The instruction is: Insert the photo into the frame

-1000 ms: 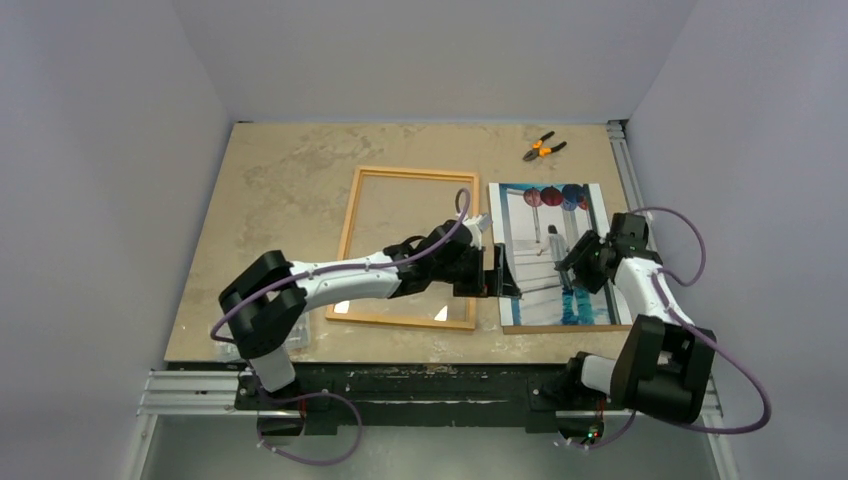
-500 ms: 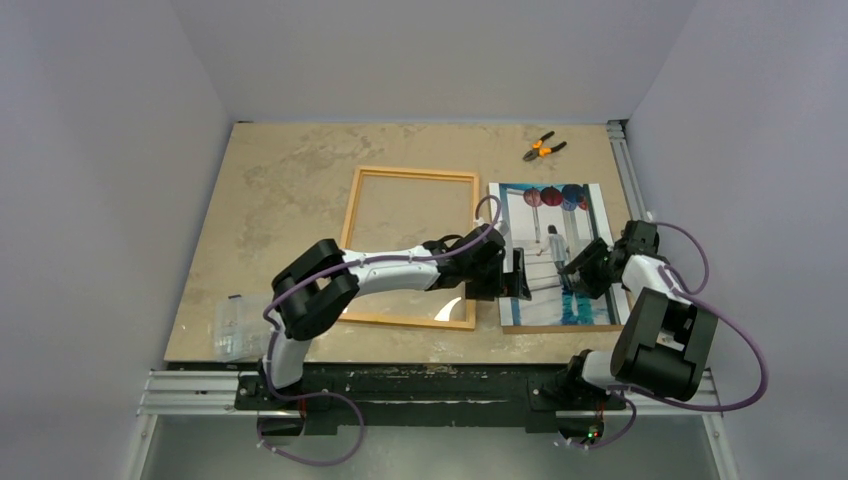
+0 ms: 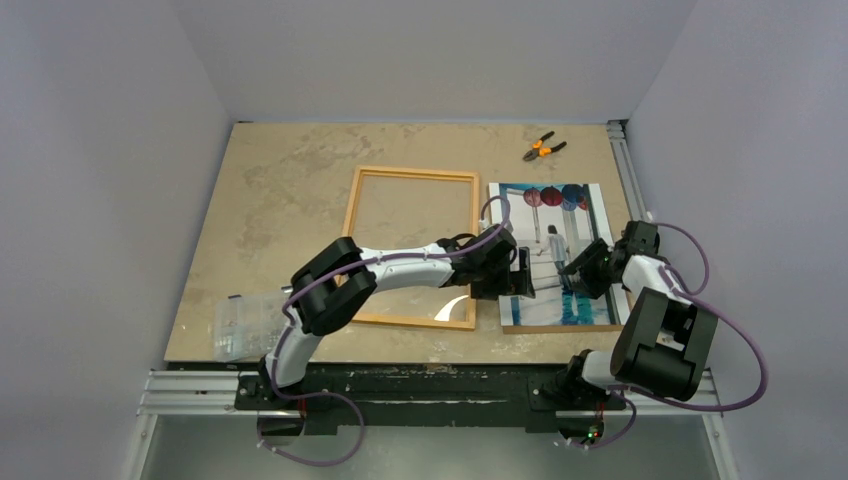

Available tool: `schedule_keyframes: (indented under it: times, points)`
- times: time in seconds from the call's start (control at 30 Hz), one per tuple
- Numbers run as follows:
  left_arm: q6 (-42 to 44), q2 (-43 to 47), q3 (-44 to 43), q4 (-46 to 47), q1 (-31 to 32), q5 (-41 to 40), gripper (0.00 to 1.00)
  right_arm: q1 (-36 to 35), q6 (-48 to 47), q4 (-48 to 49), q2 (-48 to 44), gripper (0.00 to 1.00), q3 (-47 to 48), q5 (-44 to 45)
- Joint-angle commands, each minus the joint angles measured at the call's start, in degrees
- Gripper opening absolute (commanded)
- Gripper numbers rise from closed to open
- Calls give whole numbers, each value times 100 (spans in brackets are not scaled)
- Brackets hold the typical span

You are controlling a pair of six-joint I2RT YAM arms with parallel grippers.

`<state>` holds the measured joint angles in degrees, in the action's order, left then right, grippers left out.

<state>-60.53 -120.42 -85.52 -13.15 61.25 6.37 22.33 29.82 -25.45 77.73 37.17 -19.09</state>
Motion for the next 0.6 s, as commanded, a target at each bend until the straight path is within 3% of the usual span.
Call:
schedule_keyframes:
  times: [0.0, 0.57]
  points:
    - [-183, -122, -108, 71, 31, -32, 96, 34, -128, 0, 145, 48, -187, 141]
    - [-159, 1060, 834, 1780, 1, -109, 92, 33, -216, 54, 233, 48, -200, -110]
